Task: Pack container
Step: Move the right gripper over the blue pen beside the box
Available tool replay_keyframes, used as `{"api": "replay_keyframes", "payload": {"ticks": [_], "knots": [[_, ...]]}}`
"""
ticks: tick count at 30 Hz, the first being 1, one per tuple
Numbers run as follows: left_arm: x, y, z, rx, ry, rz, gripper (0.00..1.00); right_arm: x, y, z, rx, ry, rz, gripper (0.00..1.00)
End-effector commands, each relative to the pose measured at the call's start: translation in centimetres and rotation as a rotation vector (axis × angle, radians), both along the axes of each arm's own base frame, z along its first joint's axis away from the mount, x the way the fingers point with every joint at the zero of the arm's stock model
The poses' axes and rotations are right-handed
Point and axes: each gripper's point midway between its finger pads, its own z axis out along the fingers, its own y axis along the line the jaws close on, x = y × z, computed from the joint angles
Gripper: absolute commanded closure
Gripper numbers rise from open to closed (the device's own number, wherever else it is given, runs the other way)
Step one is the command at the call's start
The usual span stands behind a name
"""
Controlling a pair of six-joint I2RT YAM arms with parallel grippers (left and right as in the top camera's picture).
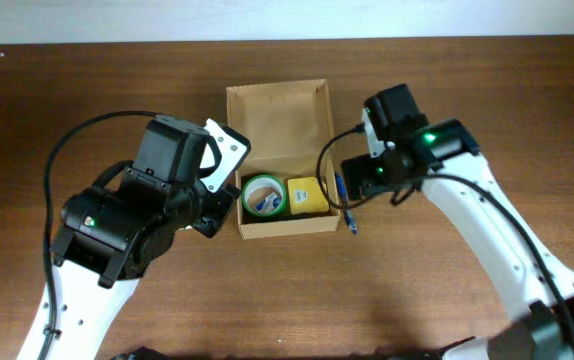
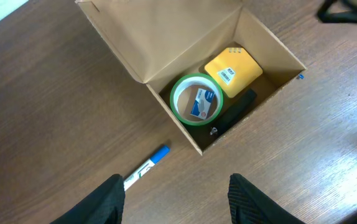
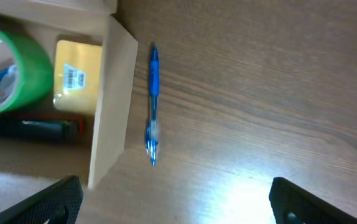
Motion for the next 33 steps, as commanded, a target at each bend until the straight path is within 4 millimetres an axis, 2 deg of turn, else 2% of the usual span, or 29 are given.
{"api": "replay_keyframes", "payload": {"ticks": [1,3,4,5,9,14,18,19,20,29,33], "knots": [[0.0,0.1,1.0,-0.013,-0.031,0.013,0.47,0.7,-0.1,-2.2,-0.018,0.046,-0.03,0.03],[0.0,0.1,1.0,-0.013,-0.031,0.013,0.46,1.0,0.0,-3.4,-0.028,0.069,-0.037,0.03],[0.0,0.1,1.0,-0.013,-0.031,0.013,0.4,1.1,-0.2,-3.8,-0.04,0.075,-0.053,0.03],[0.0,0.1,1.0,-0.013,-0.031,0.013,0.38,1.2,-0.4,-4.3,-0.054,0.082,-0.069,0.03],[0.0,0.1,1.0,-0.013,-0.031,0.013,0.36,1.4,-0.4,-5.3,-0.062,0.102,-0.075,0.02],[0.0,0.1,1.0,-0.013,-0.032,0.013,0.35,1.5,1.5,-5.5,0.035,0.11,-0.052,0.02],[0.1,0.1,1.1,-0.014,-0.034,0.013,0.13,1.7,2.5,-5.6,0.088,0.105,-0.039,0.0],[0.0,0.1,1.1,-0.015,-0.034,0.013,0.03,1.8,2.6,-5.6,0.094,0.104,-0.037,0.0],[0.0,0.1,1.1,-0.015,-0.035,0.013,0.0,1.8,2.6,-5.6,0.097,0.101,-0.037,0.0],[0.0,0.1,1.1,-0.015,-0.036,0.013,0.0,2.0,2.7,-5.3,0.104,0.095,-0.035,0.0],[0.0,0.1,1.1,-0.015,-0.035,0.013,0.0,2.6,1.8,-3.2,0.071,0.021,-0.049,0.0]]}}
